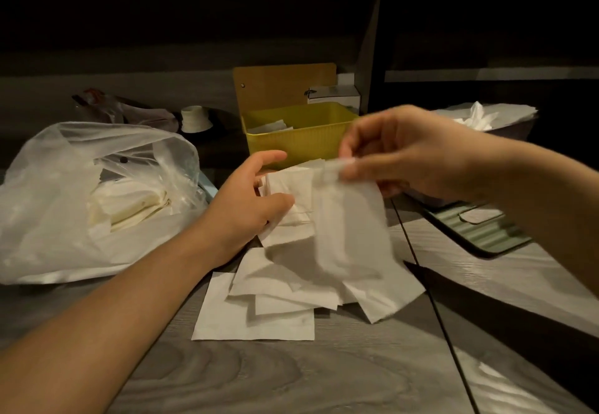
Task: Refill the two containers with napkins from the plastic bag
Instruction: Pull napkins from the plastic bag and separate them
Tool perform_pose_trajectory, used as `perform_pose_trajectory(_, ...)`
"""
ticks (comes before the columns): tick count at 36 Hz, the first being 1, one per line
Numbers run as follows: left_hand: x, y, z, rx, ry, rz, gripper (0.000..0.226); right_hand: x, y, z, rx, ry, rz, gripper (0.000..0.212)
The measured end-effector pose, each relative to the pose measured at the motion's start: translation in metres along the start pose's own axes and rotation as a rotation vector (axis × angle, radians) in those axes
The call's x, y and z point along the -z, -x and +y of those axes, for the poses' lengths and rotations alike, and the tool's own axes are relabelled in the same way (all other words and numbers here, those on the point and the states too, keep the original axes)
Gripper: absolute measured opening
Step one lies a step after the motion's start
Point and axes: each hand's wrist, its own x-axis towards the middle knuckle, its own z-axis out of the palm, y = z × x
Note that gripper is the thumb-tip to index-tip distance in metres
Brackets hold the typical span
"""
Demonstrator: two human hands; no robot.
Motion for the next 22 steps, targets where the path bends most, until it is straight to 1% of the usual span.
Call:
perform_pose_trajectory(2,0.000,-0.001,-0.002,0.002,0.036,-0.003,0.056,-0.006,-0.007,0.007,-0.031,-0.302,0.208,0.017)
perform_pose_trajectory(4,0.000,-0.002,-0.003,0.010,0.062,0.005,0.049,-0.017,-0.015,0.020,-0.123,-0.449,0.353,0.015)
perform_pose_trajectory(7,-0.003,-0.003,0.002,0.033,0.028,0.065,0.032,-0.032,-0.023,0.039,-0.299,-0.565,0.452,0.022)
perform_pose_trajectory(9,-0.006,-0.002,0.007,0.072,0.075,0.104,0.023,-0.040,-0.027,0.046,-0.383,-0.618,0.508,0.025)
perform_pose_trajectory(12,-0.009,-0.001,0.013,0.107,0.205,0.101,0.028,-0.045,-0.033,0.050,-0.422,-0.641,0.577,0.018)
perform_pose_trajectory(13,-0.008,-0.001,0.012,0.099,0.187,0.089,0.027,-0.046,-0.034,0.050,-0.427,-0.638,0.584,0.017)
perform_pose_trajectory(14,-0.007,0.000,0.012,0.081,0.126,0.072,0.028,-0.047,-0.034,0.049,-0.434,-0.624,0.580,0.016)
perform_pose_trajectory(17,-0.003,0.002,0.007,0.058,-0.051,0.044,0.052,-0.047,-0.031,0.046,-0.417,-0.484,0.496,0.019)
perform_pose_trajectory(18,-0.003,0.002,0.006,0.058,-0.070,0.056,0.055,-0.044,-0.029,0.046,-0.377,-0.364,0.456,0.024)
perform_pose_trajectory(20,-0.002,0.002,0.005,0.063,-0.054,0.086,0.053,-0.033,-0.022,0.044,-0.236,-0.009,0.363,0.036)
perform_pose_trajectory(21,-0.002,0.002,0.006,0.065,-0.033,0.096,0.052,-0.025,-0.018,0.041,-0.165,0.157,0.295,0.041)
perform_pose_trajectory(22,-0.002,0.002,0.006,0.064,-0.024,0.101,0.051,-0.017,-0.013,0.039,-0.112,0.271,0.206,0.045)
